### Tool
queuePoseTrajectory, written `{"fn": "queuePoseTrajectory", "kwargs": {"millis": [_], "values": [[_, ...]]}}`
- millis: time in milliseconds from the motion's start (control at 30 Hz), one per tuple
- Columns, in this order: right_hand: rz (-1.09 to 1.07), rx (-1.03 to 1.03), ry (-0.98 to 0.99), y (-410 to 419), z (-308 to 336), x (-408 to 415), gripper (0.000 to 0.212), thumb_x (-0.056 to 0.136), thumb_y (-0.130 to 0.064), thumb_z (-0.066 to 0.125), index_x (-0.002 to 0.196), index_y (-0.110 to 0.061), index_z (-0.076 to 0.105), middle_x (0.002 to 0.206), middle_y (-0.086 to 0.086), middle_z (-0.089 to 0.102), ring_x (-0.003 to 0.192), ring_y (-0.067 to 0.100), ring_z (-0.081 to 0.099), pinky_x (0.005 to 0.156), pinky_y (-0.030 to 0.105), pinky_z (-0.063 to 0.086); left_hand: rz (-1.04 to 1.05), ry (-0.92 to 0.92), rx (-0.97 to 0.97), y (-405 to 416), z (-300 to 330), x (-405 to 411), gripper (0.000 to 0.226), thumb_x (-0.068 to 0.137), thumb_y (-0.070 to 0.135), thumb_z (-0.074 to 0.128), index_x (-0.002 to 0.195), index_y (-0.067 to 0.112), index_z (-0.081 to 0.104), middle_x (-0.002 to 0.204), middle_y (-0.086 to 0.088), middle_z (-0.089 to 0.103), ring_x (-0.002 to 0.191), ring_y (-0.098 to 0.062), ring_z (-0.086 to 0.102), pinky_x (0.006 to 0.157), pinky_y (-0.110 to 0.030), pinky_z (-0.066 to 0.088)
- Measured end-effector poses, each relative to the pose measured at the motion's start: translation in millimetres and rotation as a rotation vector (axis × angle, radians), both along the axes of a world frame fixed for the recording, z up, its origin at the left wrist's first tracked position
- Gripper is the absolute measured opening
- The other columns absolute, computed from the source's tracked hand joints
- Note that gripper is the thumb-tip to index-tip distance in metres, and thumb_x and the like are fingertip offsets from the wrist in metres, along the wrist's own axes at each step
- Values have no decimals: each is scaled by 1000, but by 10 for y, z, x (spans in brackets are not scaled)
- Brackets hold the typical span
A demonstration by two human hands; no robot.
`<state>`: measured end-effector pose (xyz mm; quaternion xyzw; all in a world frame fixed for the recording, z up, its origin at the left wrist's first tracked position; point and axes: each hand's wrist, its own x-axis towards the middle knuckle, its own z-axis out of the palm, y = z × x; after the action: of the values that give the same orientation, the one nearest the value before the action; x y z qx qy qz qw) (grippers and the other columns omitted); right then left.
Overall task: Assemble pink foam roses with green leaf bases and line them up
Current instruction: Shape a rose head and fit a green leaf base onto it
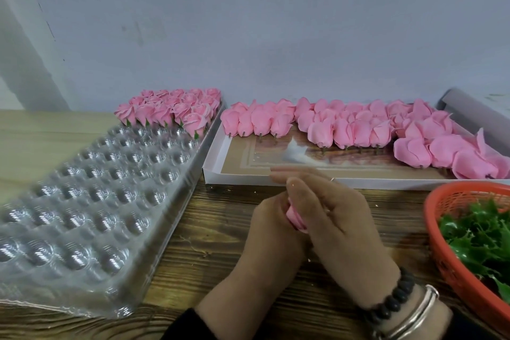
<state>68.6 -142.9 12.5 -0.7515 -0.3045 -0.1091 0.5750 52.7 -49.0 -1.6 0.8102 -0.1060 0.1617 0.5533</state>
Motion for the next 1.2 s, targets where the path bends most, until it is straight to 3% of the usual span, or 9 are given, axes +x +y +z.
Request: {"fn": "queuePoseTrajectory", "kwargs": {"millis": [133, 233, 333, 433, 567, 833, 933, 1067, 1200], "values": [[-102, -217, -186, 42, -45, -1, 43, 88, -38, 35, 92, -18, 73, 99, -13, 70, 100, 0, 59, 94, 24, 41, -71, 22, -10, -22, -73, -29, 21, 90, -4, 41, 103, 3, 56, 85, 0, 68, 79, 18, 57, 71, -4, 45], [67, -321, -159, -16, -5, 53, 46, 88, -41, 34, 98, -18, 73, 106, -11, 69, 107, -3, 56, 101, 24, 38, -58, -27, 265, -3, -129, -10, 43, 92, 2, 46, 133, 11, 35, 126, -3, 49, 90, 35, 24, 83, 13, 16], [201, -397, -102, -52, 5, 82, 38, 91, -39, 41, 101, -19, 72, 110, -14, 67, 112, -10, 51, 108, 19, 28, 7, -275, 608, 35, -126, 69, 41, 90, 7, 44, 130, 5, 34, 123, 2, 44, 96, 20, 17, 88, 11, 8], [186, -402, -117, -51, 4, 81, 34, 91, -40, 42, 111, -27, 67, 117, -20, 62, 115, -13, 47, 110, 20, 24, -83, 127, 337, 13, -149, 1, 45, 92, 4, 46, 132, 16, 28, 115, 17, 34, 98, 30, 20, 85, 10, 11], [87, -401, -62, -95, -21, 97, 53, 77, -63, 37, 125, -44, 48, 118, -24, 57, 113, -4, 48, 101, 28, 39, -98, 111, -130, 30, -46, -24, 25, 83, 3, 61, 82, 27, 59, 72, 16, 67, 71, 7, 62, 61, -8, 47], [128, -189, 30, -158, -32, 102, 74, 60, -85, 45, 121, -44, 46, 115, -21, 57, 108, 5, 54, 90, 32, 48, 7, -26, -205, 13, -12, -26, 8, 71, 27, 72, 66, 27, 67, 73, 8, 70, 70, -5, 66, 62, -19, 53], [51, -2, -28, -94, -11, 52, 48, 79, -70, 41, 109, -38, 60, 108, -18, 65, 103, 6, 59, 86, 31, 49, 102, -37, -41, 40, -49, -2, 24, 77, 9, 70, 63, 26, 61, 62, 10, 67, 60, 0, 63, 54, -13, 48], [-31, -58, -107, 0, -55, 22, 38, 87, -41, 39, 94, -23, 72, 99, -17, 69, 101, 2, 60, 91, 27, 44, 79, -128, 195, -51, -26, 2, 14, 84, 12, 55, 89, 13, 68, 74, 18, 61, 78, 11, 57, 62, -2, 43], [-35, -151, -162, 3, -79, 46, 39, 87, -37, 38, 95, -21, 73, 101, -17, 68, 105, -5, 56, 96, 22, 40, 5, 80, 57, -40, -12, -46, 32, 86, -13, 47, 105, 11, 56, 84, 23, 49, 76, 28, 49, 68, 2, 39]]}}
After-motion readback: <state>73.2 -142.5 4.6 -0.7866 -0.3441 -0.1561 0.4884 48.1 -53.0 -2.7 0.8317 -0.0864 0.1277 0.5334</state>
